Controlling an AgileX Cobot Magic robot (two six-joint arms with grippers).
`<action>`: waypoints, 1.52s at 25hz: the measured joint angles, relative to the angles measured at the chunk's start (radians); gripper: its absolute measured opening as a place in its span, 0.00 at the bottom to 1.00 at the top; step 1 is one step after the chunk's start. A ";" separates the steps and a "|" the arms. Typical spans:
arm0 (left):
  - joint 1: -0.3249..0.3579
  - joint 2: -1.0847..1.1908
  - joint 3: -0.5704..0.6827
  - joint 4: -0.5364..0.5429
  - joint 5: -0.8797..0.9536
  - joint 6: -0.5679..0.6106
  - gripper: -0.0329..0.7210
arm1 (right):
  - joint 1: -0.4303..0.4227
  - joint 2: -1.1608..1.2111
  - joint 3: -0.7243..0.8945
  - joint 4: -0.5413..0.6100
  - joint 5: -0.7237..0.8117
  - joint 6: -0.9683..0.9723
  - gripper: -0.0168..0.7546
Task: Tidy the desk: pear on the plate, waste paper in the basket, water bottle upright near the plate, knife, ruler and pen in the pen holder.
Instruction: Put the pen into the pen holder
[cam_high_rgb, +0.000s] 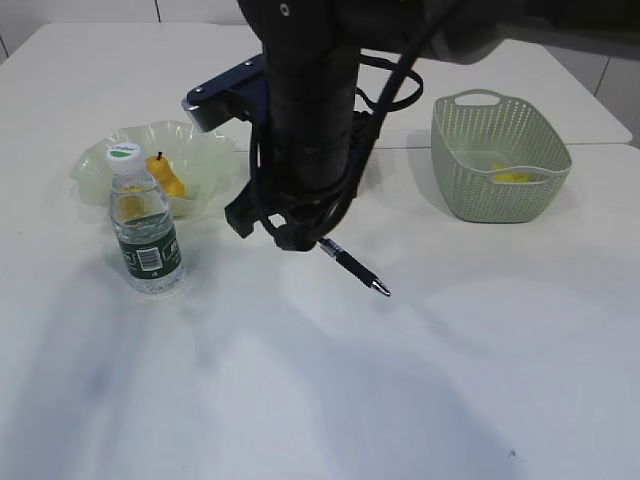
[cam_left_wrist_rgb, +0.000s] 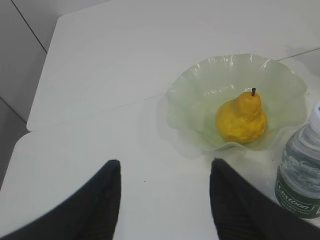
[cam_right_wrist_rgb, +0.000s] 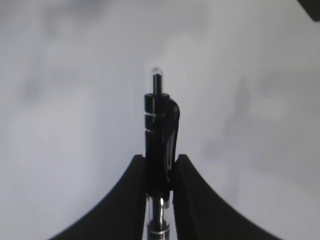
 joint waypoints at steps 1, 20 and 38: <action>0.000 0.000 0.000 0.000 0.000 0.000 0.58 | 0.000 -0.021 0.031 0.000 0.000 0.000 0.17; 0.000 0.000 0.000 -0.023 0.000 0.000 0.58 | -0.068 -0.262 0.452 -0.014 -0.416 0.000 0.17; 0.000 0.000 0.000 -0.026 0.000 0.000 0.58 | -0.214 -0.279 0.453 -0.058 -0.903 0.020 0.17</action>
